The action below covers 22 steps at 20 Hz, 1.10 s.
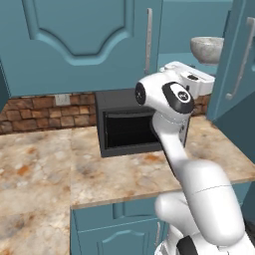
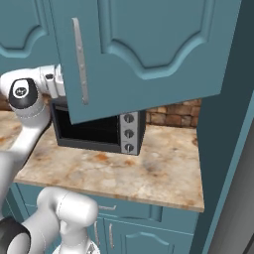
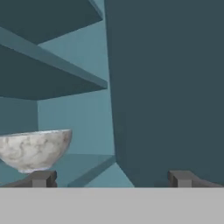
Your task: Move the bowls from the cabinet to the plates on the dining table.
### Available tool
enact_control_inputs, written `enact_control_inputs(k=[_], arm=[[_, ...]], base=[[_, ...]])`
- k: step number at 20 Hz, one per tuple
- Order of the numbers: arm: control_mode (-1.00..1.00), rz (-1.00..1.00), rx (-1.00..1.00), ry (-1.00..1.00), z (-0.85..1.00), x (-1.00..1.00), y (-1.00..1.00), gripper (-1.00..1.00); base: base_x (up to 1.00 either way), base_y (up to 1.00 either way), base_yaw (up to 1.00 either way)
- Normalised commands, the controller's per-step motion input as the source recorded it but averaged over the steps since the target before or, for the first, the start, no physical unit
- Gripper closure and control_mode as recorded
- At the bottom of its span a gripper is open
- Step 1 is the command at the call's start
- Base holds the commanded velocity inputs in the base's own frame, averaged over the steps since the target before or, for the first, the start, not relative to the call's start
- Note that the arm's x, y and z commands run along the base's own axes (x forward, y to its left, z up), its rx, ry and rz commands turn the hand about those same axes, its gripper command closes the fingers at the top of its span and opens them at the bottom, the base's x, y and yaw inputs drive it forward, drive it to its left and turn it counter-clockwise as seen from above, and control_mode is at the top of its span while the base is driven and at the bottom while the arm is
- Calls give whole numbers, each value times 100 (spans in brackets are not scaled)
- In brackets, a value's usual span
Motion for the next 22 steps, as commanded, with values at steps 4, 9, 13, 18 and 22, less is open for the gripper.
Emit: enact_control_inputs(k=[4,9,13,18,22], arm=[[-100,-20,2,0,10,-28,-52,-100],[-100,-16,3,0,13,-31,-62,-100],[-100,-11,7,-2,10,-49,-60,-100],[-100,-8,7,-7,1,-73,-48,-100],[-100,-5,6,-9,0,-86,-40,-100]], base=[[0,0,0],[0,0,0],[0,0,0],[0,0,0],[0,0,0]])
